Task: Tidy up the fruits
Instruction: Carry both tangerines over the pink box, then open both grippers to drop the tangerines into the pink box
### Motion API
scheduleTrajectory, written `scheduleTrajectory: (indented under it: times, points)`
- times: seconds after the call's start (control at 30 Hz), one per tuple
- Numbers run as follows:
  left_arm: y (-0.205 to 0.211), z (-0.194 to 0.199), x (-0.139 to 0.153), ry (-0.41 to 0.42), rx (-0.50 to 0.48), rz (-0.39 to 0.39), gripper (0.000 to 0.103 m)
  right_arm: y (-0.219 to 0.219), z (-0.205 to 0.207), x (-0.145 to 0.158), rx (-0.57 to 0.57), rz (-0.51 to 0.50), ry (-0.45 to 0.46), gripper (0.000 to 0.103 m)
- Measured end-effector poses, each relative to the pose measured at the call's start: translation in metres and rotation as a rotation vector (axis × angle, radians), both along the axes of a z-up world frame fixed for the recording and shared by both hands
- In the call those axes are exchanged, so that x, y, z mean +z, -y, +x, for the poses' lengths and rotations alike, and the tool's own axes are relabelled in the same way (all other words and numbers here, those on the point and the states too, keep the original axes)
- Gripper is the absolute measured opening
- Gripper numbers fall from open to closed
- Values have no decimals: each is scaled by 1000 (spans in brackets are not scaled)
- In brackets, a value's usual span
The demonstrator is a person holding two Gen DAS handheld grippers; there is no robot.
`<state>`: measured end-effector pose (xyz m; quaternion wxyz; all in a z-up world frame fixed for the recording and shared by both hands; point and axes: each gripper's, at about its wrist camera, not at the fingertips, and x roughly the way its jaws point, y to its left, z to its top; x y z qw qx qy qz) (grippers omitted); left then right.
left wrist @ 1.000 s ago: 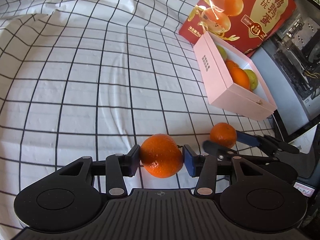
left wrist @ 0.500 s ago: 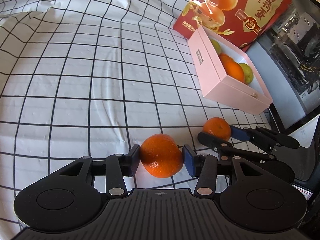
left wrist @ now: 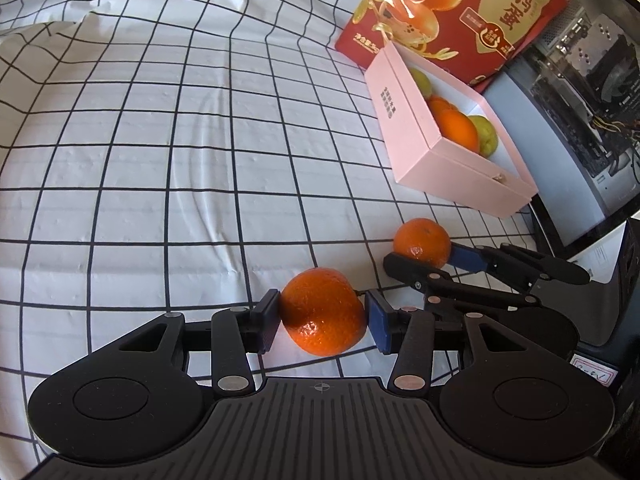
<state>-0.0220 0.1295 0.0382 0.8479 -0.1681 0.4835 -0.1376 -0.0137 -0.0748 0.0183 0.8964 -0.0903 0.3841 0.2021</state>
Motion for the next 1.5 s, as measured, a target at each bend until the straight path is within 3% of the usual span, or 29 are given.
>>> scheduleTrajectory:
  times: [0.3, 0.73, 0.87, 1.1, 1.23, 1.37, 1.5]
  points:
    - [5, 4, 0, 0, -27, -2, 51, 16, -5, 11, -23, 13, 6, 44]
    - [32, 39, 22, 54, -108, -53, 51, 69, -2, 23, -165, 14, 24, 44]
    - [48, 71, 54, 137, -133, -63, 51, 83, 2, 44, -184, 36, 73, 44]
    - [102, 133, 128, 328, -202, -62, 51, 97, 39, 103, -190, 5, 253, 44]
    - [135, 170, 148, 362, -216, -88, 51, 103, 68, 117, -197, -8, 284, 44]
    - [161, 196, 142, 348, -215, -61, 51, 104, 93, 111, -201, -14, 259, 44]
    - [177, 216, 111, 304, -182, -18, 52, 107, 109, 93, -192, -14, 227, 44]
